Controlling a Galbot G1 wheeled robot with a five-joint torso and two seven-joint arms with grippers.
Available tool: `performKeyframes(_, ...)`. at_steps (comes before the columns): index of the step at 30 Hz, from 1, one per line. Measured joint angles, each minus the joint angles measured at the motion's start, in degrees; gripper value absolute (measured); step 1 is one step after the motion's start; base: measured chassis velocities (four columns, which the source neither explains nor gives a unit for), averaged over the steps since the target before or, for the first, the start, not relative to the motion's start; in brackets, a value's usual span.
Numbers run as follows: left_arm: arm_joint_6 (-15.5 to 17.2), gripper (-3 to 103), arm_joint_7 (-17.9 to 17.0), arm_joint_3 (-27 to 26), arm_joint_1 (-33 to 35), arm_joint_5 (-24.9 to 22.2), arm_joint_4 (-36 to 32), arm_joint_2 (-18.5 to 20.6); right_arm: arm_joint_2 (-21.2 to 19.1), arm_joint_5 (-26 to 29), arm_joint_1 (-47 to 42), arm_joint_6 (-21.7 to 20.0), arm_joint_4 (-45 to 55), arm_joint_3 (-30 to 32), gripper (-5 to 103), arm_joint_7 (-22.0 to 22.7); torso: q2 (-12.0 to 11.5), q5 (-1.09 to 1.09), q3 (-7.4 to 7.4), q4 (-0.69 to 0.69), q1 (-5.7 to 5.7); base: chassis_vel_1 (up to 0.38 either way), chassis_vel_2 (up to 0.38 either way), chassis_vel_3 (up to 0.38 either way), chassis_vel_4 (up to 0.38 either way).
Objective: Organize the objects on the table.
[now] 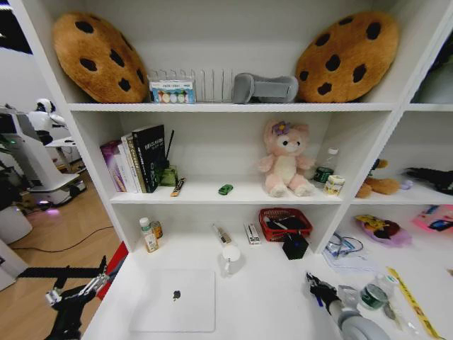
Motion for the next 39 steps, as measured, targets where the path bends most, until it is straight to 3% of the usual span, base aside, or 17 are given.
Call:
performKeyframes(1, -0.02, 100, -0.01, -0.02, 0.0, 0.0, -0.01, -0.05, 0.02, -3.71, 0.2, 2.55, 0.05, 0.21, 12, -1.16, 0.0, -0.01, 0.0, 0.0, 0.0, 0.0, 0.0, 0.0, 0.0)
performKeyframes(2, -0.02, 100, -0.01, -0.02, 0.0, 0.0, -0.01, -0.05, 0.02, -3.71, 0.2, 2.55, 0.05, 0.21, 12, -1.16, 0.0, -0.01, 0.0, 0.0, 0.0, 0.0, 0.0, 0.0, 0.0)
performKeyframes(4, -0.11, 100, -0.04, -0.01, 0.0, 0.0, -0.12, -0.28, -0.06, -13.47, 2.24, 11.08, -0.78, 0.39, 12, -3.11, 0.0, -0.01, 0.0, -0.01, 0.0, 0.0, 0.0, 0.0, 0.0)
performKeyframes(5, -0.11, 100, -0.04, -0.01, 0.0, 0.0, -0.12, -0.28, -0.06, -13.47, 2.24, 11.08, -0.78, 0.39, 12, -3.11, 0.0, -0.01, 0.0, -0.01, 0.0, 0.0, 0.0, 0.0, 0.0)
performKeyframes(9, -0.21, 100, -0.08, 0.08, 0.15, 0.17, -0.24, -0.6, -0.64, -18.05, 8.7, 17.36, -2.18, -0.24, 12, -4.08, 0.0, -0.01, 0.0, 0.02, 0.0, 0.0, 0.0, 0.0, 0.0)
performKeyframes(16, -0.37, 100, -0.14, -0.06, 0.29, 0.2, -0.28, -0.73, -0.85, -20.01, 14.84, 20.42, -5.63, -2.49, 12, -4.73, 0.0, -0.01, 0.0, 0.01, 0.0, 0.0, 0.0, 0.0, 0.0)
performKeyframes(24, 0.1, 100, -0.71, 0.34, -0.13, 1.06, -0.36, -0.95, 0.04, -24.55, 23.38, 24.83, -16.01, -7.24, 12, -6.13, 0.0, -0.02, 0.0, 0.0, 0.0, 0.0, 0.0, 0.0, 0.0)
performKeyframes(39, 1.49, 100, -1.67, 1.18, -0.85, 2.61, -0.27, -1.03, 2.73, -26.11, 33.64, 27.31, -26.61, -15.26, 12, -6.39, 0.0, -0.01, 0.0, 0.02, 0.0, 0.0, 0.0, 0.0, 0.0)
